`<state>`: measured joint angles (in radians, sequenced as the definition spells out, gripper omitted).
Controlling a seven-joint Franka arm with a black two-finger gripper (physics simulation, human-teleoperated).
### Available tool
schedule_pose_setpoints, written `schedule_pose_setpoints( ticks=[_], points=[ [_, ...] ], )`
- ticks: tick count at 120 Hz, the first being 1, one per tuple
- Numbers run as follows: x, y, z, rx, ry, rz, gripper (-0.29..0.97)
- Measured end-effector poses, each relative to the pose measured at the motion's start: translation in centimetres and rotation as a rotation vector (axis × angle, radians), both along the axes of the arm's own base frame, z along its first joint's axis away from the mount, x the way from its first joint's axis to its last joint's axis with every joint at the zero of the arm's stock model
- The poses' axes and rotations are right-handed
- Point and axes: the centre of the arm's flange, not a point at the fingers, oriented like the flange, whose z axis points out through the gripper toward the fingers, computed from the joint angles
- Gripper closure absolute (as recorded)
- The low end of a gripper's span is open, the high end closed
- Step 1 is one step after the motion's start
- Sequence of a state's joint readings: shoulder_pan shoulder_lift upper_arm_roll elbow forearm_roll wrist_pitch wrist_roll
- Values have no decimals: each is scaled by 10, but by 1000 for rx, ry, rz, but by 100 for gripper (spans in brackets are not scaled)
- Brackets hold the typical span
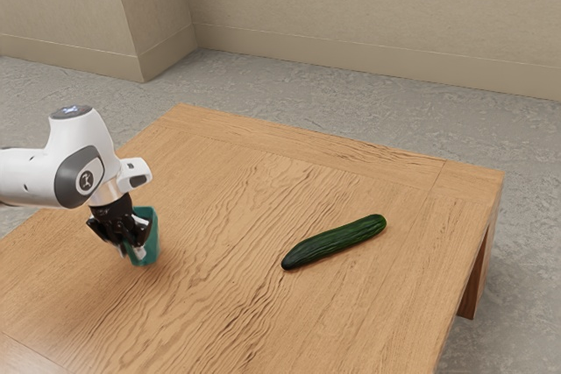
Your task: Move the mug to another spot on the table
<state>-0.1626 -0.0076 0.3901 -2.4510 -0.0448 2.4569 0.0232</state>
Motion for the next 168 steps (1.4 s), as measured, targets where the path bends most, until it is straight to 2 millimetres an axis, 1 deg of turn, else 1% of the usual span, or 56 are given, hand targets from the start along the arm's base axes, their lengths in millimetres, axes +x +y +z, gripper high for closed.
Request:
schedule_pose_setpoints(
  ticks=[12,18,30,39,46,54,60,65,76,86,92,99,103,107,122,129,139,155,163,168],
  points=[
    [1,0,4,16,-5,-15,59],
    [5,0,10,31,-18,-28,62],
    [11,0,25,57,-47,-50,61],
    [15,-10,36,67,-71,-72,60],
    [23,-30,48,74,-96,-111,61],
    [37,-66,59,81,-125,-178,60],
    [46,-92,64,83,-140,-220,61],
    [50,-110,66,80,-146,-246,61],
    [50,-140,59,67,-136,-275,61],
    [49,-162,46,53,-116,-289,61],
    [48,-175,35,44,-103,-294,61],
    [49,-186,26,35,-103,-295,61],
    [50,-187,23,29,-111,-286,61],
    [52,-184,22,24,-126,-270,61],
    [54,-151,10,-35,-185,-140,61],
    [54,-142,2,-78,-209,-72,61],
    [56,-140,-3,-119,-247,-23,61],
    [57,-140,-8,-141,-286,-12,60],
    [57,-143,-9,-145,-298,-27,52],
    [57,-144,-9,-145,-305,-39,44]
  ],
)
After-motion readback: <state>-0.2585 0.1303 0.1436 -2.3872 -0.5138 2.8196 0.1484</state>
